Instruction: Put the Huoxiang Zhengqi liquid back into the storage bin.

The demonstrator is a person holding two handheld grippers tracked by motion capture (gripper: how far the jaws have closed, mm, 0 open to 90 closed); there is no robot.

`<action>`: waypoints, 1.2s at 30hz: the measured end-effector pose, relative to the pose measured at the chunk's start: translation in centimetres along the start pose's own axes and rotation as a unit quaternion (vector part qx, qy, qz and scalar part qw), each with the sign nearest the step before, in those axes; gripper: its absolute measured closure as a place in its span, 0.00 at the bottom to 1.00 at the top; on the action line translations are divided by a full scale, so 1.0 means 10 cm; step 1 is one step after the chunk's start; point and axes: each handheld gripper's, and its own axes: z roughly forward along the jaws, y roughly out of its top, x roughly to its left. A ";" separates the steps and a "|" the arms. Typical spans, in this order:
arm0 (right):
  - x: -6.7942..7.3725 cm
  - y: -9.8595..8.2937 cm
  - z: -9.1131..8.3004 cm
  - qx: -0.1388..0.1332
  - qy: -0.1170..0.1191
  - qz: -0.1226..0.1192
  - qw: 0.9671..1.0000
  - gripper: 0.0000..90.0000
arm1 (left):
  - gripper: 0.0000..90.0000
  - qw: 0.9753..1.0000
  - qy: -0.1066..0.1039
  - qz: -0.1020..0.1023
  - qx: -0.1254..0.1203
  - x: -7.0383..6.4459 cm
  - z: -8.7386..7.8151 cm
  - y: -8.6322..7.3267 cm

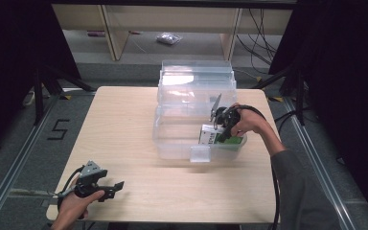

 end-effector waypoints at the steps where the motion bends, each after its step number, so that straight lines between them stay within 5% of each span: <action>1: -0.02 0.00 0.00 -0.002 0.002 -0.011 1.000 0.71 | 0.18 1.000 0.000 -0.001 -0.002 0.00 0.00 0.00; 7: -0.03 0.00 0.03 0.010 0.004 -0.008 1.000 0.69 | 0.18 1.000 0.000 0.001 -0.002 0.00 0.00 0.00; 11: -0.03 0.00 -0.06 -0.029 0.008 -0.020 0.999 0.66 | 0.18 1.000 0.000 -0.001 -0.001 0.00 0.00 0.00; 17: -0.01 -0.05 -0.32 -0.062 -0.005 0.001 0.998 0.57 | 0.18 1.000 -0.001 0.003 -0.004 0.00 0.00 0.00; 36: 0.12 -0.11 -0.57 -0.099 -0.016 0.043 0.994 0.45 | 0.18 1.000 0.002 0.001 0.004 0.00 0.00 0.00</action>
